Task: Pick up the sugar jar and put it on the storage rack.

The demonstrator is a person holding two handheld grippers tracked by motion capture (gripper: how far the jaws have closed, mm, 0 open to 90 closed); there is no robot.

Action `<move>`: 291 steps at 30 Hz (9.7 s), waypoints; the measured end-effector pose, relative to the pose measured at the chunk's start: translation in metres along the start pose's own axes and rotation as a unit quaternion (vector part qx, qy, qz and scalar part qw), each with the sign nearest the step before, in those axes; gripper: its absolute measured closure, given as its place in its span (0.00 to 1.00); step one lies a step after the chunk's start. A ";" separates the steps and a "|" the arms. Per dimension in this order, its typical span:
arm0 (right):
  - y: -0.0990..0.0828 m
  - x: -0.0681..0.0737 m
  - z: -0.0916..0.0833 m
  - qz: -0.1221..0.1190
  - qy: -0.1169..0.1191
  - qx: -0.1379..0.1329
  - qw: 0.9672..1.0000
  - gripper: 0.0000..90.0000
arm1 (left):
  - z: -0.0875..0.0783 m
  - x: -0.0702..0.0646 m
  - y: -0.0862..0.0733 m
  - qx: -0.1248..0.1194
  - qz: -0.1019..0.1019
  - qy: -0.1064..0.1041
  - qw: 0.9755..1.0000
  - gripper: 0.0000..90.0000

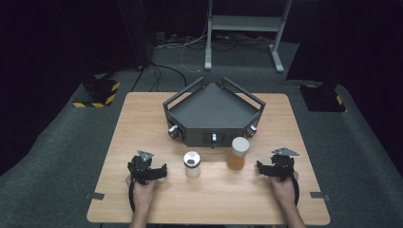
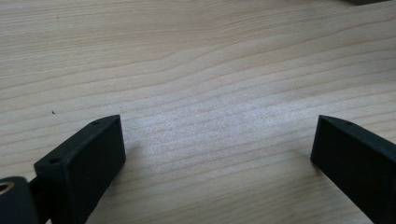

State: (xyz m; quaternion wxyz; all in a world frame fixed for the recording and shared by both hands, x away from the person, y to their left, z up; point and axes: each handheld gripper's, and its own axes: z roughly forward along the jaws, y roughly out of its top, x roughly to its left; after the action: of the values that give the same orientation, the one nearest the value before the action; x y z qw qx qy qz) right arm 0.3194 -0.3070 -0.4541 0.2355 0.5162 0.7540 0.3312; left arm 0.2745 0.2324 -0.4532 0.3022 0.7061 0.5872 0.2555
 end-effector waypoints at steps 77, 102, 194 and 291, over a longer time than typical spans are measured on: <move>0.000 0.000 0.000 0.001 0.000 0.000 1.000 0.09 | -0.002 -0.038 0.001 -0.030 0.125 -0.191 0.973 0.02; 0.000 0.000 0.000 0.001 0.000 0.000 1.000 0.09 | 0.014 -0.064 0.008 -0.058 0.120 -0.179 0.975 0.15; 0.000 0.000 0.000 0.001 0.000 0.000 1.000 0.09 | -0.033 -0.034 0.142 -0.106 0.109 -0.209 0.966 0.35; 0.001 -0.001 0.001 -0.002 0.004 0.000 1.000 0.09 | 0.013 -0.070 0.123 -0.177 -0.017 -0.126 0.976 0.00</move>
State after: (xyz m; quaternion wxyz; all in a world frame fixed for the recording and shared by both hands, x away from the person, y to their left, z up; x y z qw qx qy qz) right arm 0.3205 -0.3076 -0.4540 0.2333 0.5135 0.7558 0.3327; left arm 0.3543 0.1461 -0.3726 0.4978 0.6581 0.5019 0.2592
